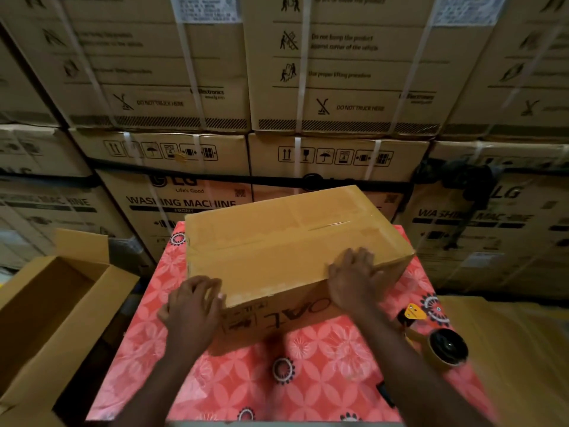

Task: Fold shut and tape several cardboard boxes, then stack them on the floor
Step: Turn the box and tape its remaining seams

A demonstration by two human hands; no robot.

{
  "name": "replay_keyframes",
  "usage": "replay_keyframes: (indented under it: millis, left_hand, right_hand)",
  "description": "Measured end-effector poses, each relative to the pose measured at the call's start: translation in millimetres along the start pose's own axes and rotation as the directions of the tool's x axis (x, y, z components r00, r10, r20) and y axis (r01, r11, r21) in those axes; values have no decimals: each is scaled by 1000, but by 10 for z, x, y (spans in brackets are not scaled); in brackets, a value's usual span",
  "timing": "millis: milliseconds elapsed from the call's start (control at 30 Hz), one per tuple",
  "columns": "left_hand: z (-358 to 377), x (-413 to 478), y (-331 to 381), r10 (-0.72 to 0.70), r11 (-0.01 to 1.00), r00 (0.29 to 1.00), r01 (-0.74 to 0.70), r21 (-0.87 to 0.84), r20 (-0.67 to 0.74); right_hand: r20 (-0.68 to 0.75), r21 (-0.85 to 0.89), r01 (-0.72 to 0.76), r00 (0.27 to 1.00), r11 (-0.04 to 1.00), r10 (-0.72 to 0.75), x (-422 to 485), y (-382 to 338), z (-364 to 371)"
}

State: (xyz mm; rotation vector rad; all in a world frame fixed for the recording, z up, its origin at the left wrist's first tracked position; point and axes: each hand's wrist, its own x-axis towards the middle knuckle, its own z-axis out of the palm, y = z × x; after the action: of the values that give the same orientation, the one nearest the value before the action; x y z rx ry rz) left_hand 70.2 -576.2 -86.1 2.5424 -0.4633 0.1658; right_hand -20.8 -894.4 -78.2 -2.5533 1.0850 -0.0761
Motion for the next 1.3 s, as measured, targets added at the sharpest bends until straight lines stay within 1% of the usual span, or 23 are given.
replay_keyframes:
  millis: [33,100,200,267,300,367,433,567,633,700,800,933,1000,1067,1133,1200,1267,1300]
  left_hand:
    - [-9,138,-77,26,1000,999,-26,-8,23]
    - [-15,439,-210,73,997,994,-74,15,79]
    - [15,832,-383,99,989,967,-121,82,236]
    - [22,913,-412,48,998,954,-61,34,297]
    - [17,896,-389,30,1000,951,-25,-19,306]
    - [11,813,-308,37,995,960,-9,-101,277]
    - [26,748,-262,32,990,972,1,-140,234]
    - [45,675,-216,-4,986,981,37,-164,196]
    - [53,616,-188,-14,987,984,42,-153,175]
    - [47,541,-157,-17,990,987,40,-139,160]
    - [8,350,-80,-16,991,986,37,-126,164]
    - [9,-73,73,-14,996,982,32,-88,191]
    - [32,-297,143,-7,997,978,23,-70,211]
    - [49,-478,217,32,998,976,-19,-61,215]
    - [46,-572,305,63,997,973,-52,-56,224]
    - [24,-586,354,70,997,973,-61,-44,220]
    - [-29,-539,336,83,997,980,-81,-18,178]
    - [-47,-485,292,105,994,984,-106,-6,144]
  right_hand:
    - [26,24,53,998,998,-54,-216,-243,93]
    - [76,60,202,976,978,-206,-656,-702,311]
    - [130,72,427,892,901,-433,-1231,-1263,545]
    - [144,69,514,843,855,-518,-1449,-1473,637]
    - [146,60,528,835,847,-530,-1499,-1524,672]
    - [134,59,522,841,851,-525,-1516,-1551,732]
    - [126,93,515,843,852,-523,-1504,-1531,777]
    - [137,169,538,817,826,-561,-1492,-1412,750]
    - [133,166,557,805,814,-578,-1466,-1344,720]
    - [99,161,570,803,806,-588,-1448,-1265,708]
    - [-24,235,590,798,773,-602,-1397,-1070,704]
    - [-204,384,643,759,663,-618,-1170,-634,708]
    - [-269,466,638,762,613,-589,-1058,-424,671]
    - [-320,510,633,768,583,-554,-978,-259,624]
    - [-335,524,619,781,585,-527,-927,-135,601]
    - [-360,496,609,792,618,-492,-937,-110,580]
    - [-330,414,564,825,715,-459,-1059,-242,533]
    - [-268,348,531,846,773,-460,-1172,-364,508]
